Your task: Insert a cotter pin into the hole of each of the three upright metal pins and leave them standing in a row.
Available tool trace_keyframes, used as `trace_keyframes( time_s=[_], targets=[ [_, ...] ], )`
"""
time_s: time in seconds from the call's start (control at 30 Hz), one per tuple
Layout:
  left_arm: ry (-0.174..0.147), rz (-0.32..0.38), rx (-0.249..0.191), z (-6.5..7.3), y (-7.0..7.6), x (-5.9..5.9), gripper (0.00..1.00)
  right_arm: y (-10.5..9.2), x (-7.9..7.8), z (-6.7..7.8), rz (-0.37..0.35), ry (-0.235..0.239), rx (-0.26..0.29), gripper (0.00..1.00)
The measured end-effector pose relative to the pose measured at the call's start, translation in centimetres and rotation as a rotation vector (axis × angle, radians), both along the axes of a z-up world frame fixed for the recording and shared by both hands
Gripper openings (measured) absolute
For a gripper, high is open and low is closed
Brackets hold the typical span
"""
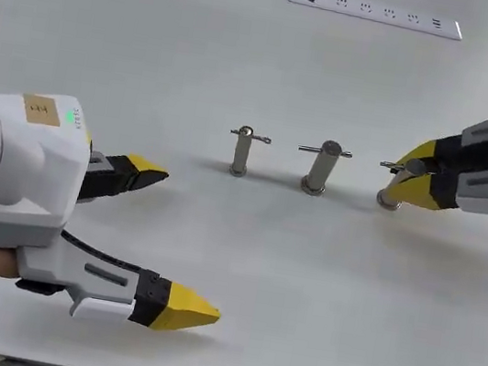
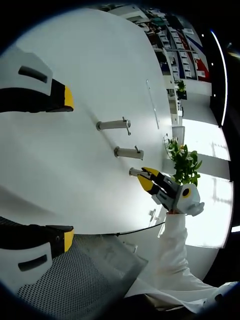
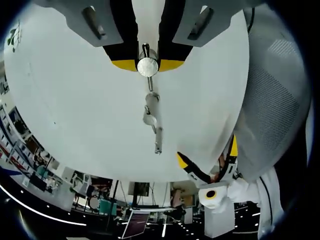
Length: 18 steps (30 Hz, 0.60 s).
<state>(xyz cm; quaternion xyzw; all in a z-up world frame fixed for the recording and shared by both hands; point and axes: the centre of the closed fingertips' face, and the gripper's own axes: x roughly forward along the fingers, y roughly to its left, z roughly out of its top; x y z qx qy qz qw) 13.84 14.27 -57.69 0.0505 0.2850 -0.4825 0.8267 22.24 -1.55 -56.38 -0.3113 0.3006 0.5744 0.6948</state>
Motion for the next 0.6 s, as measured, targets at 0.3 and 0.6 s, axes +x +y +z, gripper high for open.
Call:
trace_keyframes(
  time_s=[0.3,0.6],
  targets=[
    [0.019,0.018,-0.002,0.02,0.14,-0.07,0.9,-0.11,0.62,-0.88,-0.026,0.044,0.012,0.08],
    [0.026,0.052,-0.011,0.17,0.47,0.0,0.89,0.48,0.48,-1.04,-0.049,0.067,0.034,0.09]
  ],
)
